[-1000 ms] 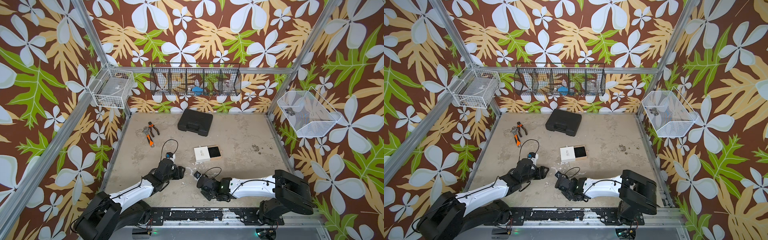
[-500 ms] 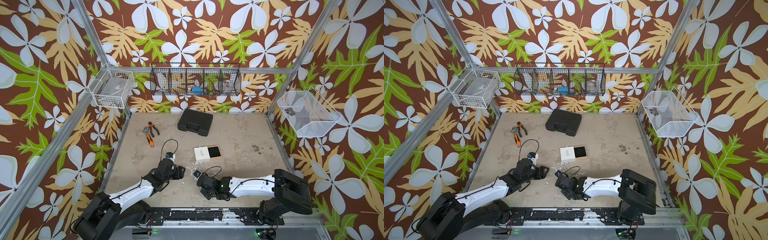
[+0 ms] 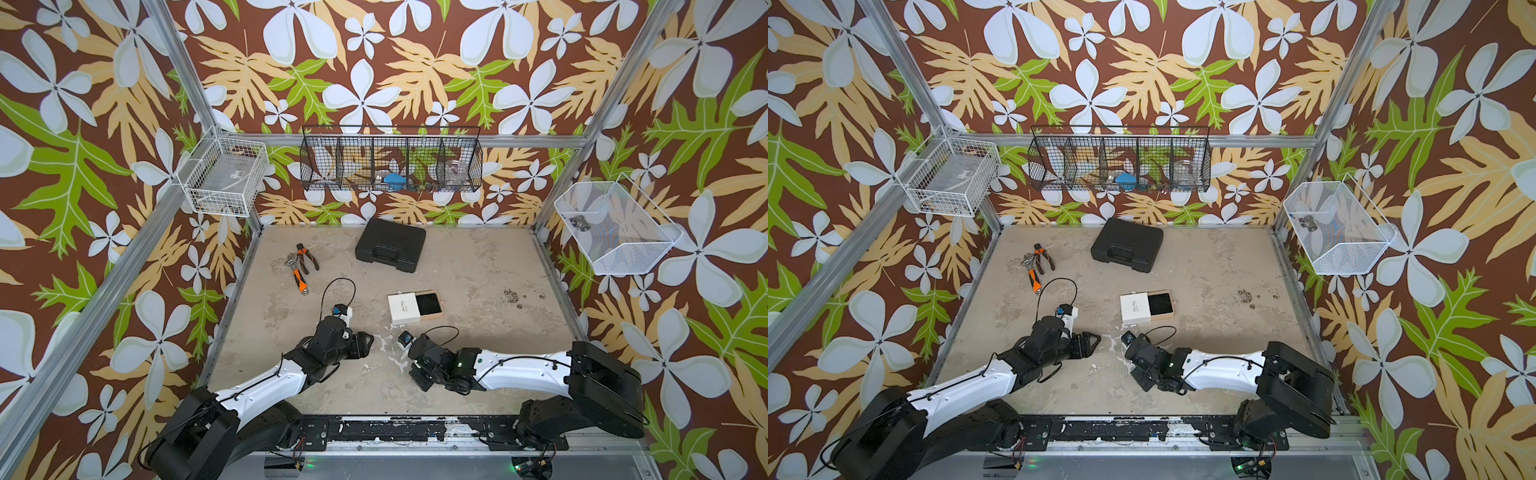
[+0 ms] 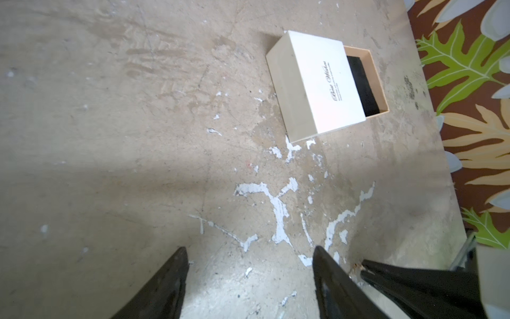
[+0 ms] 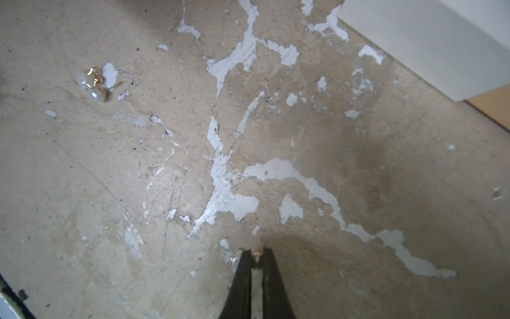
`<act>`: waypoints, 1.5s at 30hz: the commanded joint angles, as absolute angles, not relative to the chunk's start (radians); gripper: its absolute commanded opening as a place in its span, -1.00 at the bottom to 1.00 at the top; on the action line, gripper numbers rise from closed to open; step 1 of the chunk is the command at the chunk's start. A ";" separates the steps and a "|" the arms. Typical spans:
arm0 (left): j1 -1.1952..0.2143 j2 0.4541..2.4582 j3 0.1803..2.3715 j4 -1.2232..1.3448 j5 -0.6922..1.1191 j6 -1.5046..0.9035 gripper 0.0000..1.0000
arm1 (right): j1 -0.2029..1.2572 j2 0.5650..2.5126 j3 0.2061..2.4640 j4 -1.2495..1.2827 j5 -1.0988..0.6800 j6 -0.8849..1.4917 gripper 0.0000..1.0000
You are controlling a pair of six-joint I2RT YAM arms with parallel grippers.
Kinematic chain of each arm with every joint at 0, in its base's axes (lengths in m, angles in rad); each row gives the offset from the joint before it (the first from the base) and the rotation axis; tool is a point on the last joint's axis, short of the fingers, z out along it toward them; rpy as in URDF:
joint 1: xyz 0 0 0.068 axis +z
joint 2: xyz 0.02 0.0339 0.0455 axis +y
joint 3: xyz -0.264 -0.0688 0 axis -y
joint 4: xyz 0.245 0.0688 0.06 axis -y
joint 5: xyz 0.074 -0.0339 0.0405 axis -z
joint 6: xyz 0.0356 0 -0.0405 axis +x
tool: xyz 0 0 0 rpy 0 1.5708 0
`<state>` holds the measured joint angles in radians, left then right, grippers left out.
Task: Place the earrings into the drawer-style jewelry box
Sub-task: Pick up the earring from the center of the board.
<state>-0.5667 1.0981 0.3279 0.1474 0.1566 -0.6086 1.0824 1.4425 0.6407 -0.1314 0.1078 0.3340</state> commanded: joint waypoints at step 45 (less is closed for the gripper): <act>-0.572 1.151 0.563 0.104 0.857 -0.891 -0.28 | 1.023 1.149 0.509 0.339 -0.100 0.060 -0.90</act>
<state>-0.5709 1.1461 0.5682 0.0494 0.8238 -0.8665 1.0222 1.1492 0.5072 0.2993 -0.0822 0.0715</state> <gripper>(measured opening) 0.369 0.079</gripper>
